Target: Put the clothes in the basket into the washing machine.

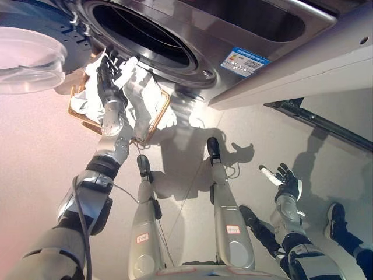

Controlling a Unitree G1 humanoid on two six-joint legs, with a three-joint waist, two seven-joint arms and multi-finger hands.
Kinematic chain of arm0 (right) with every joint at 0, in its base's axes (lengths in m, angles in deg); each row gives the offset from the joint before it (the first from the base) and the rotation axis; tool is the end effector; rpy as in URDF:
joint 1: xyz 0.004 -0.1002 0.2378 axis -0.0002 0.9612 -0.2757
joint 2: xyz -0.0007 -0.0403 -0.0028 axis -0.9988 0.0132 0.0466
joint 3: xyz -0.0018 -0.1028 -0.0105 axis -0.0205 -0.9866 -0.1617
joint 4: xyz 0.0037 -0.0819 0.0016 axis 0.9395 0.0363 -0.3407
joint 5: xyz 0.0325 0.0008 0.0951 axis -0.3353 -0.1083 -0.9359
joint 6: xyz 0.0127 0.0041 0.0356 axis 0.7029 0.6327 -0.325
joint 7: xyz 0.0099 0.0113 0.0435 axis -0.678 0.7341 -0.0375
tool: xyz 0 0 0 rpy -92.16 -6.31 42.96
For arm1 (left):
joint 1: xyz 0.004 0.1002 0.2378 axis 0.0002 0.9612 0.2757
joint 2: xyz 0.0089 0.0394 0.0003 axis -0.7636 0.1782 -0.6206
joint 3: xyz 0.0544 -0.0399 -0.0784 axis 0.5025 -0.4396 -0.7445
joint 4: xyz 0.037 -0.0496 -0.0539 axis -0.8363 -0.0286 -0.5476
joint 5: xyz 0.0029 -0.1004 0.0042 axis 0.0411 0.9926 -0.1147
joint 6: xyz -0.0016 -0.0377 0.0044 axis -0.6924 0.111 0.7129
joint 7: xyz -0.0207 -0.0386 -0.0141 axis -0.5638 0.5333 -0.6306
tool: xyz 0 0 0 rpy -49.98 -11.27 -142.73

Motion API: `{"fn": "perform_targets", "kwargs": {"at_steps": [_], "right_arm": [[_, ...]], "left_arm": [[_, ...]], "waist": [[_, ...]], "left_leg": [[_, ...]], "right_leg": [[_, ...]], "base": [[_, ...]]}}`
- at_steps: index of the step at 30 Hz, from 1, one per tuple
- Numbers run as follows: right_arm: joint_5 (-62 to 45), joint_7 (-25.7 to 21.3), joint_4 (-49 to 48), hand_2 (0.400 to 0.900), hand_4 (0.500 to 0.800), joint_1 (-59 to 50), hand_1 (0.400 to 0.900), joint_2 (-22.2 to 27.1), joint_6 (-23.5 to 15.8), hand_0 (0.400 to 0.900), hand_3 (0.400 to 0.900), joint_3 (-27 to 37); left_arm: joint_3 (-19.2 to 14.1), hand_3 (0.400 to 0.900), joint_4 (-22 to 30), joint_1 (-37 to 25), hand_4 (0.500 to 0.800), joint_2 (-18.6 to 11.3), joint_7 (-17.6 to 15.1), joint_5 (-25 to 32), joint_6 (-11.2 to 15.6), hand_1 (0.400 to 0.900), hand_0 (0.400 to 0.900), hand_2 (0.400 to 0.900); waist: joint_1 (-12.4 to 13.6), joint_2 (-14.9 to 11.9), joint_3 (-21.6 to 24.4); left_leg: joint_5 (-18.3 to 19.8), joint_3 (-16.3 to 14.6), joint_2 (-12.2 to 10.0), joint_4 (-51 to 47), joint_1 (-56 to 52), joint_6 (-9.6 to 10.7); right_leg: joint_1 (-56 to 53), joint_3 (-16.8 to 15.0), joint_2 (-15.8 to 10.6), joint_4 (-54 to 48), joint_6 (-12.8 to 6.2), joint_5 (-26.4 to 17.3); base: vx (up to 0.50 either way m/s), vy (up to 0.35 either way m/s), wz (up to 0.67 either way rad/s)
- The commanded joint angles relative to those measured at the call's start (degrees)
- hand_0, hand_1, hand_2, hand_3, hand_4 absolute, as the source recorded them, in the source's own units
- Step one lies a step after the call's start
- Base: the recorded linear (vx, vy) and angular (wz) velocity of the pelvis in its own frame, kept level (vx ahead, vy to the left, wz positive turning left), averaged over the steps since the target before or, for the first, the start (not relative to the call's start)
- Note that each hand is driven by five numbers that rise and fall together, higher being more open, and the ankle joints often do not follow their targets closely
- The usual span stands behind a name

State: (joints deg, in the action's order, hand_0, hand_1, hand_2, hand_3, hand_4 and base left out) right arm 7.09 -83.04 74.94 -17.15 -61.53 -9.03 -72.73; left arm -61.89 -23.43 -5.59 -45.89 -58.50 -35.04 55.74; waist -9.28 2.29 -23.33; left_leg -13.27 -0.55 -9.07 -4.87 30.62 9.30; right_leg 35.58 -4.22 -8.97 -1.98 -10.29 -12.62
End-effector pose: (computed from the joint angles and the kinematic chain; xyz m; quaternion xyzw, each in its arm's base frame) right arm 0.1981 -0.2555 -0.0427 0.0325 0.1938 -0.3294 0.9235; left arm 0.3364 0.1859 0.1413 -0.1478 -0.1427 0.1437 0.9681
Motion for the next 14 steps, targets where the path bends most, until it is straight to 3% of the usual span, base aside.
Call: {"fn": "perform_targets", "kwargs": {"at_steps": [1,14], "right_arm": [[0.1,-1.8,3.0,0.9,0.8,7.5,0.9,3.8,-0.5,0.9,0.9,2.2],[3.2,0.7,11.4,0.9,0.8,9.3,0.9,4.3,4.0,0.9,0.9,4.7]], "left_arm": [[-2.1,0.9,3.6,1.0,0.8,-1.3,1.9,-6.2,5.7,0.9,0.9,0.9],[-0.6,0.9,9.5,13.8,0.8,1.6,7.1,-9.4,3.6,0.9,0.9,0.9]], "waist": [[1.4,0.1,8.6],[4.1,-1.2,10.7]], "left_leg": [[4.0,3.9,-2.1,4.7,0.2,0.2],[8.9,5.1,-1.6,8.0,-12.5,-1.3]], "right_leg": [[-6.0,1.6,-1.4,3.4,-0.53,6.2],[-21.7,4.5,-3.1,3.0,-0.63,9.1]], "base": [[0.05,0.025,0.11],[0.07,0.022,0.12]]}}
